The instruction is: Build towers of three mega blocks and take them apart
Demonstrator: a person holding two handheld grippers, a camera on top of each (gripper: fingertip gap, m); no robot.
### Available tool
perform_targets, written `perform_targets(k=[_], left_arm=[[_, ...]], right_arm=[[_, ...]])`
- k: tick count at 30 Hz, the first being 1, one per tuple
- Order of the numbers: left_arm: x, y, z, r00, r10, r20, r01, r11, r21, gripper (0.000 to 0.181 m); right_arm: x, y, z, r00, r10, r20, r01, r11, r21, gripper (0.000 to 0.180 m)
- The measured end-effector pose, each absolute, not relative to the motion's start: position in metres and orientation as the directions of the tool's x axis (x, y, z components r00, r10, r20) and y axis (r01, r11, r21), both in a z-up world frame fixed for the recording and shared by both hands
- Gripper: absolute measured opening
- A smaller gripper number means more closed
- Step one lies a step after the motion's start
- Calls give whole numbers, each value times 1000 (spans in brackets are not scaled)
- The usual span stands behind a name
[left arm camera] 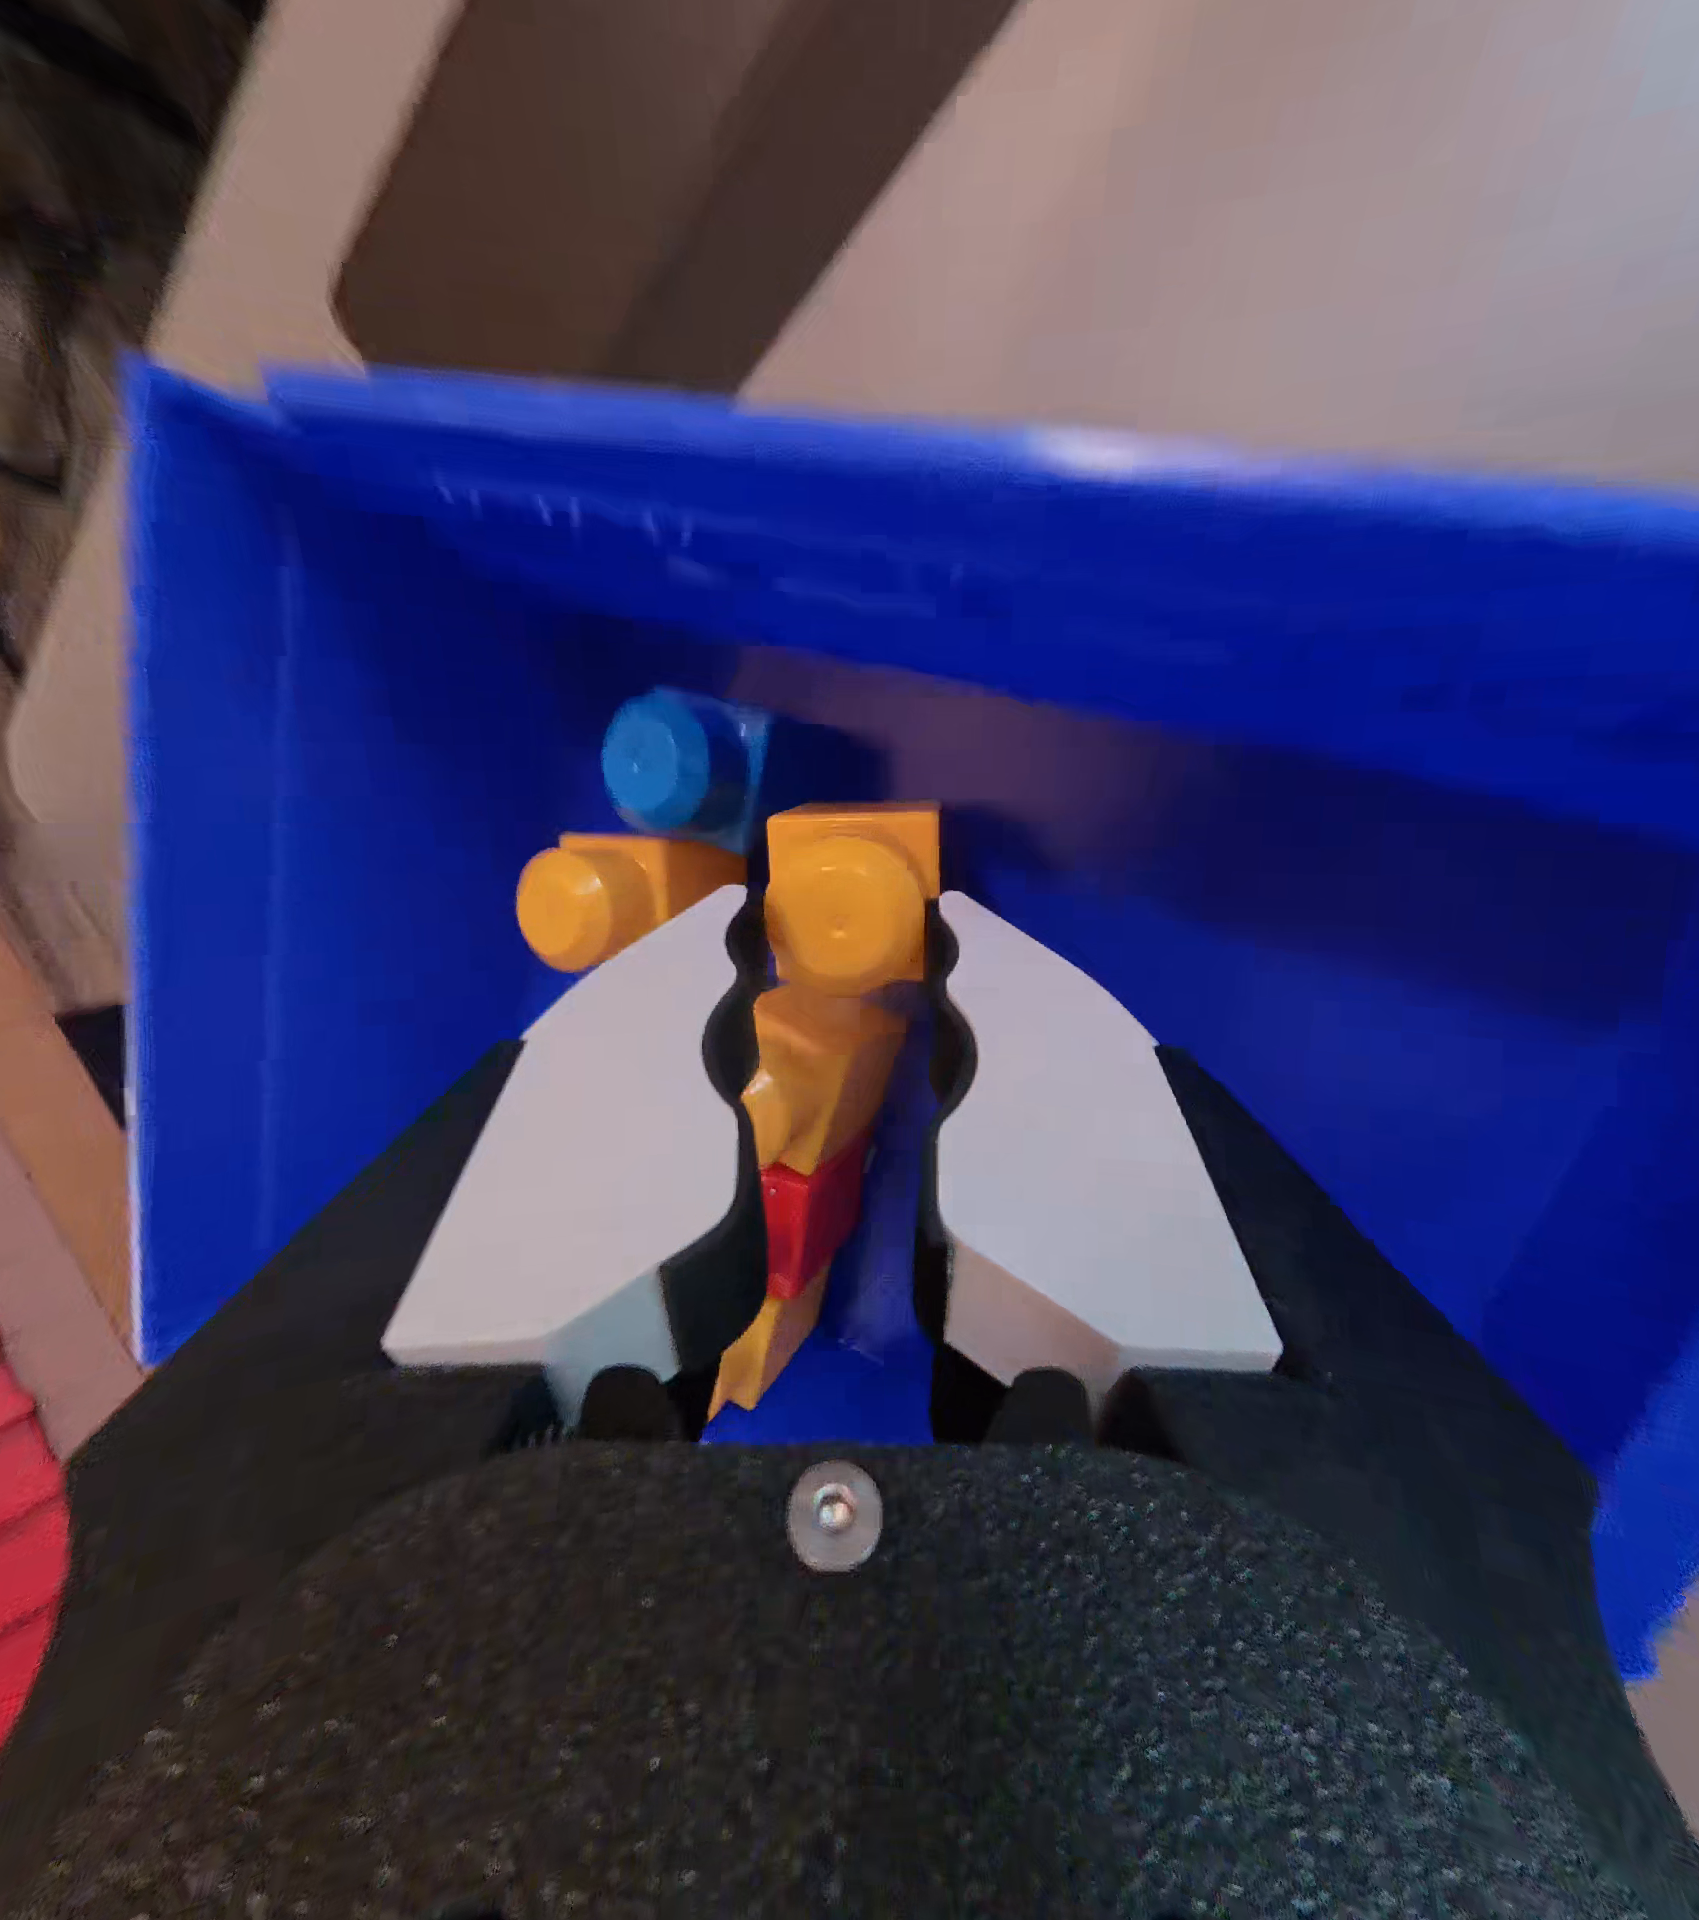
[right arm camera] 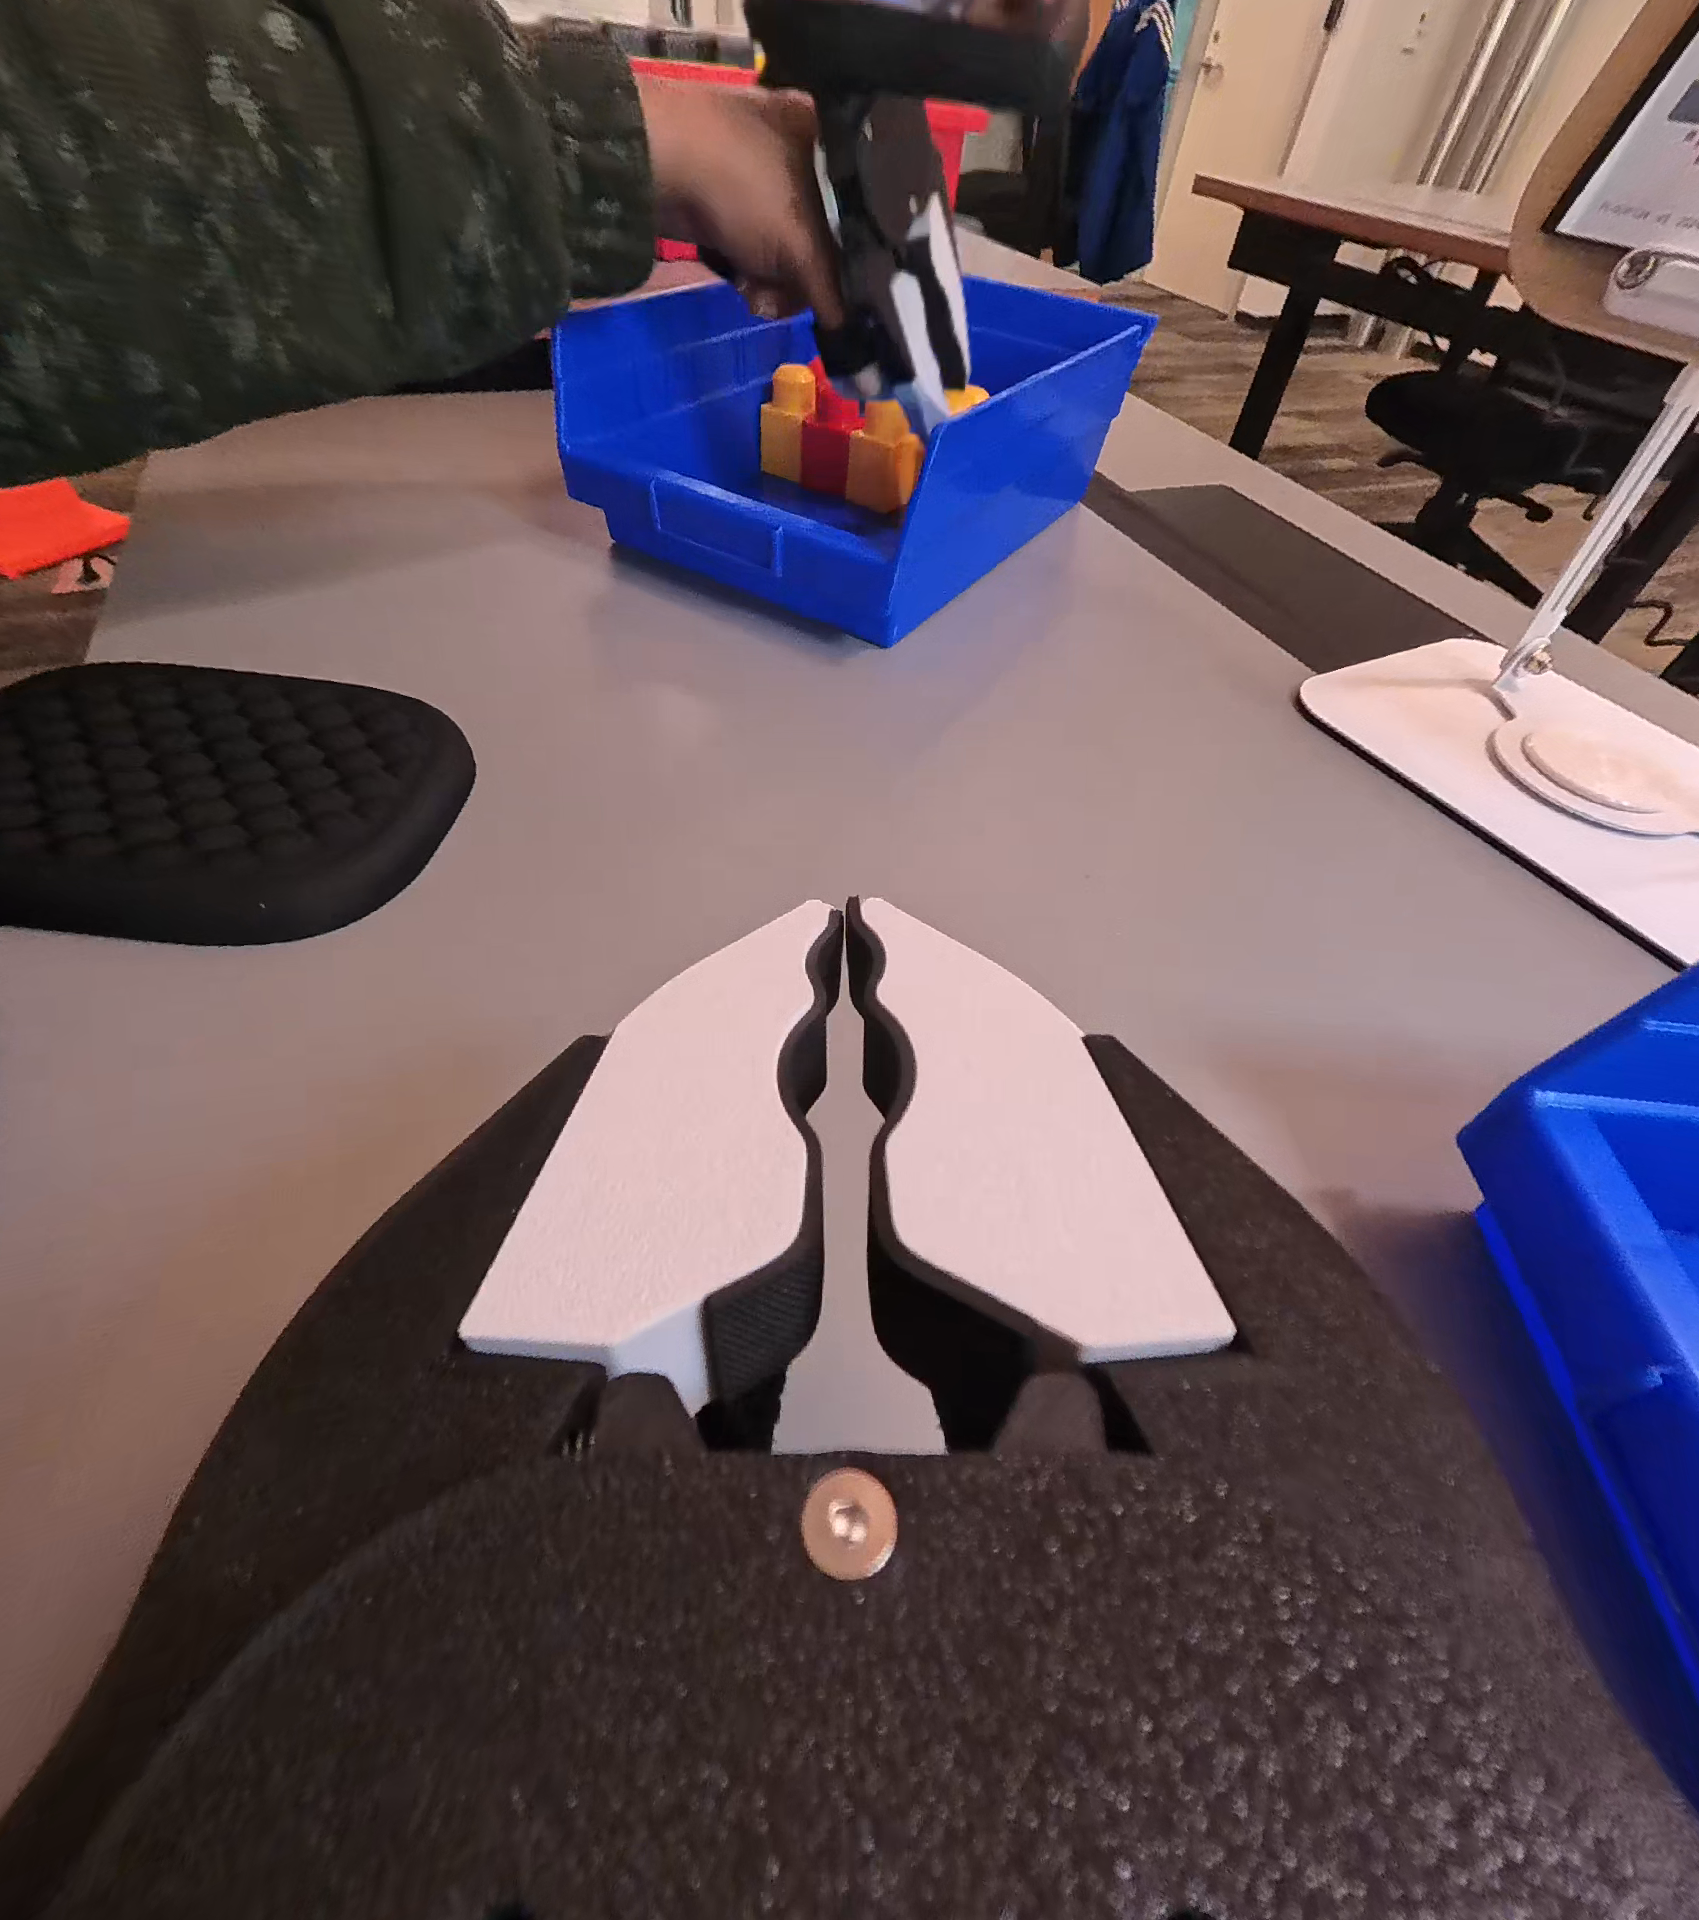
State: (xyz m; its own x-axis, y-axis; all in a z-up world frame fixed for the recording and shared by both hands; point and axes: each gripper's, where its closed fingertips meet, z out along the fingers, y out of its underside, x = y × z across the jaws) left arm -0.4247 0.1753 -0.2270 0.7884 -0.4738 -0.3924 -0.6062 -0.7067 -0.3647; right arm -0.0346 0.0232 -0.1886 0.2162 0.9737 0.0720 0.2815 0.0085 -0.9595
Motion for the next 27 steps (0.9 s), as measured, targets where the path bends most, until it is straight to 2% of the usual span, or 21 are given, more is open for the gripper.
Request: perform_targets(k=[6, 9, 11, 15, 19, 23, 25, 27], left_arm=[[-330, 144, -123, 715, -584, -384, -672, -423, -609, 29], [-262, 103, -94, 594, -711, -376, -722, -264, -640, 29], [-214, 69, -101, 469, -827, -311, -751, -188, -633, 29], [-160, 28, -165, 268, -942, -204, -857, -137, -496, 29], [-139, 15, -229, 215, -973, -88, -900, -163, -404, 29], [-128, 15, -249, 242, -970, -27, -872, -205, -444, 33], [-129, 16, -241, 253, -967, -25, -849, -210, -485, 47], [-140, 26, -217, 301, -952, -60, -810, -222, -542, 51]], right_arm=[[-35, 24, -188, 210, 978, 10, 254, -44, -966, 1], [-35, 25, -187, 216, 976, -13, 237, -65, -969, 1], [-34, 27, -186, 223, 974, -25, 227, -77, -971, 1], [-30, 31, -183, 251, 968, -23, 213, -79, -974, 1], [-24, 37, -178, 284, 959, -15, 189, -72, -979, 1], [-19, 42, -174, 307, 951, -19, 165, -72, -984, 1], [-17, 43, -172, 314, 949, -22, 155, -74, -985, 1], [-16, 44, -171, 319, 947, -25, 146, -75, -986, 1]])
